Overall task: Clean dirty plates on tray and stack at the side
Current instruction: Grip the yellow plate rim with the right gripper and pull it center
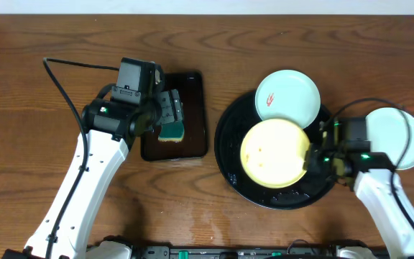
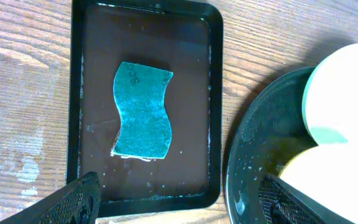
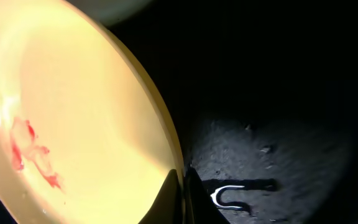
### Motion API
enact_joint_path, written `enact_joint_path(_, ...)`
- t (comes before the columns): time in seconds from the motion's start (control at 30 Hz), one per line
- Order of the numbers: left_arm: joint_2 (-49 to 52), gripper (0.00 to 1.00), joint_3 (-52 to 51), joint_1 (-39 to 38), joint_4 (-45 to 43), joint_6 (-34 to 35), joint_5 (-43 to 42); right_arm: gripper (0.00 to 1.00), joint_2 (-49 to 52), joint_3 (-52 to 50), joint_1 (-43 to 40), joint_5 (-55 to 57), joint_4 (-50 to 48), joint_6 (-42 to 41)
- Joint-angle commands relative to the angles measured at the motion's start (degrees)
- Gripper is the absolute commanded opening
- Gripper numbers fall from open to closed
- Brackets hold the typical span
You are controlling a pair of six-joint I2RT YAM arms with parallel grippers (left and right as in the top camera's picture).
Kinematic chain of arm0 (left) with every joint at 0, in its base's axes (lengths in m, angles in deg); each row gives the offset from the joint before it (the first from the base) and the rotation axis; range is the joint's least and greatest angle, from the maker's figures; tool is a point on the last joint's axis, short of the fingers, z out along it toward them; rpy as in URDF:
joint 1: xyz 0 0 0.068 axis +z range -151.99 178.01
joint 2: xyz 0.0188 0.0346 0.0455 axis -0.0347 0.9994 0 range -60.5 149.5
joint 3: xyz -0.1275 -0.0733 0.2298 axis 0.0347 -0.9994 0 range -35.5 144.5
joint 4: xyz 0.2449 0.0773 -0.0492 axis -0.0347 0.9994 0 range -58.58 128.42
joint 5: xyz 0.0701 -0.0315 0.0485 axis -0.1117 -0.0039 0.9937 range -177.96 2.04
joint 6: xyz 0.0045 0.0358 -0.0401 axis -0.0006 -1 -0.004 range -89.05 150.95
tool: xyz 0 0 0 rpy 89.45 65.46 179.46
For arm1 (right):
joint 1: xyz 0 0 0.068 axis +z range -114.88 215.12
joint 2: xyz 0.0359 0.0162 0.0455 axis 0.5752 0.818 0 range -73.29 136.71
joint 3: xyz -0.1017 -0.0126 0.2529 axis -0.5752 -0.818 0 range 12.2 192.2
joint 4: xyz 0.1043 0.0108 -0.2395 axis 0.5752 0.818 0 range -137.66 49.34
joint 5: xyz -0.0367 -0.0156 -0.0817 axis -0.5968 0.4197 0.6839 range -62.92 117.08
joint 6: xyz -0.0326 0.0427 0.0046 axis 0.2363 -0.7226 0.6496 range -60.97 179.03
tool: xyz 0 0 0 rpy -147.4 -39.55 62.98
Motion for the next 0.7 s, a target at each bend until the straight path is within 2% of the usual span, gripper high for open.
enact_joint_path(0.0,0.1,0.82,0.1,0.3,0.0,-0.3,-0.1,0.01,3.9,-1.9,2.1,-1.2,-1.4,-7.2)
enact_joint_path(0.03,0.1,0.82,0.1,0.3,0.0,-0.3,-0.1,0.05,4.9,-1.8,2.4,-1.2,-1.8,-8.1)
enact_joint_path(0.1,0.1,0.83,0.1,0.3,0.0,-0.3,-0.1,0.26,5.5,-1.4,2.4,-1.1,-2.6,-7.8)
enact_joint_path(0.17,0.1,0.82,0.1,0.3,0.0,-0.3,-0.1,0.3,5.0,0.4,2.3,-1.0,-2.1,-4.9)
enact_joint_path(0.3,0.1,0.82,0.1,0.3,2.5,-0.1,-3.2,0.29,4.1,5.4,2.3,3.2,-0.8,5.3)
enact_joint_path(0.43,0.1,0.82,-0.1,0.0,3.6,-0.1,-3.8,0.25,4.5,5.6,2.3,5.0,-1.9,12.4)
enact_joint_path(0.57,1.0,0.82,-1.9,-0.7,3.5,-0.1,-3.6,0.2,6.5,4.5,2.3,5.0,-2.4,13.6)
enact_joint_path(0.67,2.8,0.82,-3.6,-1.2,2.3,-0.1,-3.5,0.21,9.3,3.8,2.3,5.0,-3.3,13.6)
